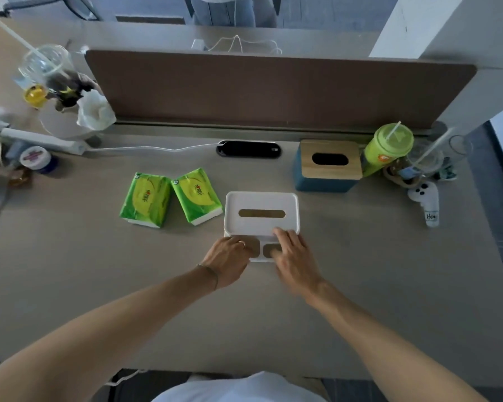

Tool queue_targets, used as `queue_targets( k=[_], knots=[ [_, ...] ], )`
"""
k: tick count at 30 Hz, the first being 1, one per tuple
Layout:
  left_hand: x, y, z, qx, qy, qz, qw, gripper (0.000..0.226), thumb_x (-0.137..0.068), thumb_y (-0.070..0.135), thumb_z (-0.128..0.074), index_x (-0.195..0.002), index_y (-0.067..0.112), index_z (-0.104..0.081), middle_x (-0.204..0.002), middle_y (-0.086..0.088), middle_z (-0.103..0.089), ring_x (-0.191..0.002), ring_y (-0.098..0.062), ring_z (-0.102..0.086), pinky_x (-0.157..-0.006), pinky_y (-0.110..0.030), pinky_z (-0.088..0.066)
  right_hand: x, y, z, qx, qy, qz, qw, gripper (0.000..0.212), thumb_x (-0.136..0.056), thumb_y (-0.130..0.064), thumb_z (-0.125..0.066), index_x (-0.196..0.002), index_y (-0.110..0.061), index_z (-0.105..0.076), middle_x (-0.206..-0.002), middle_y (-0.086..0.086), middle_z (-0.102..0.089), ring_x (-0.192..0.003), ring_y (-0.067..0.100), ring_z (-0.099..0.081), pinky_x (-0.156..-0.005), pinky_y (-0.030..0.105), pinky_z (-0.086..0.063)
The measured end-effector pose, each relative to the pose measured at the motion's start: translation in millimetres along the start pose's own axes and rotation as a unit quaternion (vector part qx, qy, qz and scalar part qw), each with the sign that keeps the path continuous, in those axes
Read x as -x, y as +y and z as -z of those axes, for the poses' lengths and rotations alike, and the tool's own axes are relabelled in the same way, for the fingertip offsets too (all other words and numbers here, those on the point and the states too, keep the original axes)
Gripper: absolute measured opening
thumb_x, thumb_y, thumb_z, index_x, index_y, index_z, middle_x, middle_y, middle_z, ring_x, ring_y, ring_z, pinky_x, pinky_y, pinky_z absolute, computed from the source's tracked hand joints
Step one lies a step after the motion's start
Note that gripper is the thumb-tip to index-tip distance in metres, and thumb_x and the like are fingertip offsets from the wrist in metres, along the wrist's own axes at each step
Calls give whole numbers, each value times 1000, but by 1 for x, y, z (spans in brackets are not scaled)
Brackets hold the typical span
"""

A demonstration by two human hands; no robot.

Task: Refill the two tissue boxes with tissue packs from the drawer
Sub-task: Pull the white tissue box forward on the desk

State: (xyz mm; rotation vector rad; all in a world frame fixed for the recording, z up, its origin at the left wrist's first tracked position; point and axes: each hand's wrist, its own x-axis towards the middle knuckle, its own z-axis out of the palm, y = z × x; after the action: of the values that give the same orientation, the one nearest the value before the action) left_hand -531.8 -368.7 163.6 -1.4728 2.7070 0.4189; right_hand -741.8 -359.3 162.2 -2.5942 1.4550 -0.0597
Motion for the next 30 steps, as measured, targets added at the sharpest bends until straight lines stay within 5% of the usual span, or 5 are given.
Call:
queue_targets(
  k=[6, 14, 20, 24, 30],
  knots=[
    [2, -2, 5, 65, 11, 4, 998, 38, -50, -5, -87, -81, 14, -74, -65, -5, -66, -55, -30, -65, -39, -28, -47, -1, 0, 2, 8, 0, 6, 1000, 18, -64, 3, -75, -73, -8, -65, -106, 15, -55, -90, 32, -56, -73, 42, -54],
    [-1, -2, 4, 112, 69, -3, 991, 44, -56, -16, -71, -84, 16, -59, -79, -2, -64, -72, -28, -64, -50, -29, -46, -8, 2, 0, 23, -80, -8, 996, 35, -44, 0, -90, -68, -9, -67, -97, 14, -63, -55, 24, -64, -44, 33, -55],
    [2, -4, -5, 94, 71, -9, 993, 35, -64, -12, -65, -83, 15, -56, -78, -2, -61, -69, -28, -62, -50, -33, -47, -7, -1, 3, -2, -54, 9, 998, 38, -43, 8, -84, -72, -8, -64, -95, 12, -60, -59, 25, -63, -47, 33, -53],
    [6, -9, 3, 65, 87, -63, 992, 18, -79, 11, -72, -95, 12, -64, -98, -4, -66, -79, -26, -64, -58, -34, -52, -6, 3, 2, -18, -28, 13, 999, 33, -57, 1, -87, -76, -10, -63, -96, 10, -56, -65, 26, -64, -49, 35, -54],
    [9, -5, 29, 3, 177, -121, 977, 22, -73, 1, -73, -92, 11, -69, -93, -7, -65, -66, -25, -57, -51, -33, -45, -1, -5, 23, -5, 79, 63, 995, 19, -75, 0, -63, -89, -11, -70, -88, 6, -61, -74, 27, -63, -65, 36, -49]
  ],
)
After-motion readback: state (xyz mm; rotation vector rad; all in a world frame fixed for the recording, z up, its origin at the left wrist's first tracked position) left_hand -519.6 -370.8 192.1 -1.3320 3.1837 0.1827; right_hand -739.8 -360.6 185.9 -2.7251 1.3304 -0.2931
